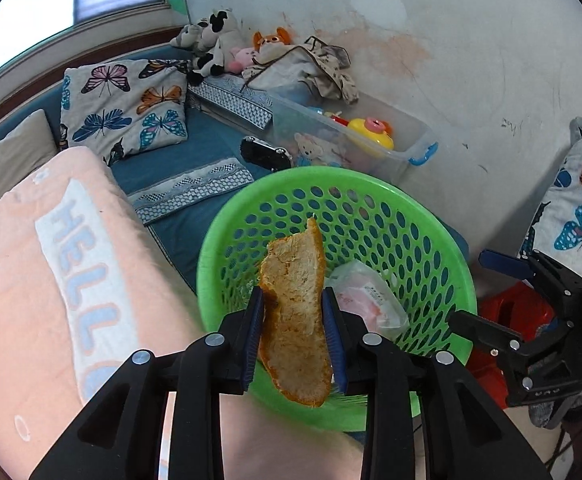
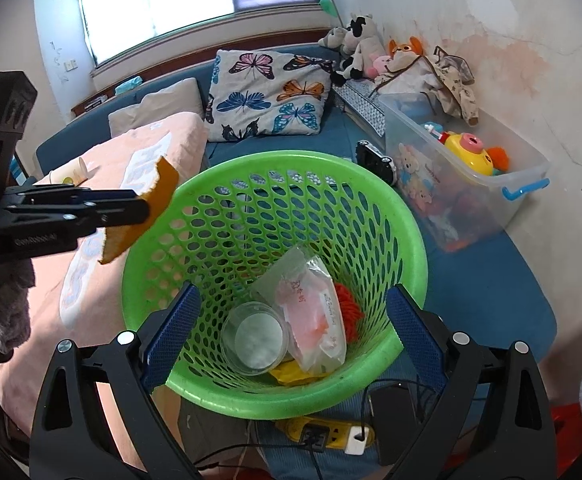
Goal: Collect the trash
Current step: 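Open the left tool to drop the bread slice into the green basket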
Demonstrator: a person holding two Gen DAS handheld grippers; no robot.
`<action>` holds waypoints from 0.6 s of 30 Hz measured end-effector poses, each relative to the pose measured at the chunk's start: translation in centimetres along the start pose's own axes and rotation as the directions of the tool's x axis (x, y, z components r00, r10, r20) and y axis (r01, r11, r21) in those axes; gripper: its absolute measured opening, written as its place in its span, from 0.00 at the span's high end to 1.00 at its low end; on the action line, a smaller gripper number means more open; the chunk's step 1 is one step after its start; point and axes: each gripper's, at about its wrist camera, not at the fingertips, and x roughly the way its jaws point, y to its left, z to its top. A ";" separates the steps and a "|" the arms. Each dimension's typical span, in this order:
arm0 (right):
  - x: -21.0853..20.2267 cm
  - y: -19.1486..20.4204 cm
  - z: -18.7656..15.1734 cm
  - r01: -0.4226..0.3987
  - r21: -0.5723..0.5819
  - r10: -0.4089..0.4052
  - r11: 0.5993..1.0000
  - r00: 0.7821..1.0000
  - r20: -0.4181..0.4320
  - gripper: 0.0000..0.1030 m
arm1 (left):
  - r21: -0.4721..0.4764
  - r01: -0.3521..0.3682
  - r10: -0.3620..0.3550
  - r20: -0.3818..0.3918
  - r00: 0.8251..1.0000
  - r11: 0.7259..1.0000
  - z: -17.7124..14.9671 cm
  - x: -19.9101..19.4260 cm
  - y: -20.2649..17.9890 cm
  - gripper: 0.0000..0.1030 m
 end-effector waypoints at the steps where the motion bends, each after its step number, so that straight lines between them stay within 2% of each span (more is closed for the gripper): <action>1: 0.0 0.0 0.0 0.000 0.000 0.000 1.000 1.000 0.000 0.10 | 0.000 0.002 -0.002 -0.005 1.000 1.000 0.0 0.3 -0.2 0.67; 3: -0.1 0.0 -0.2 0.000 0.001 0.000 1.000 1.000 -0.001 0.10 | -0.004 -0.004 0.004 -0.012 1.000 1.000 -0.1 0.8 -0.3 0.64; 8: -0.2 -0.1 -0.2 -0.002 0.002 0.002 1.000 1.000 -0.001 0.10 | -0.021 -0.004 0.004 -0.004 1.000 1.000 -0.5 0.8 -0.1 0.41; 13: -0.7 0.6 -0.1 -0.011 -0.010 0.011 1.000 1.000 0.006 0.10 | -0.025 -0.027 0.027 0.011 1.000 0.999 -1.0 -0.6 0.6 0.38; 18: -1.7 2.1 0.5 -0.041 -0.039 0.042 0.998 0.999 0.027 0.10 | -0.054 -0.083 0.086 0.041 0.995 0.995 -1.6 -3.2 2.4 0.36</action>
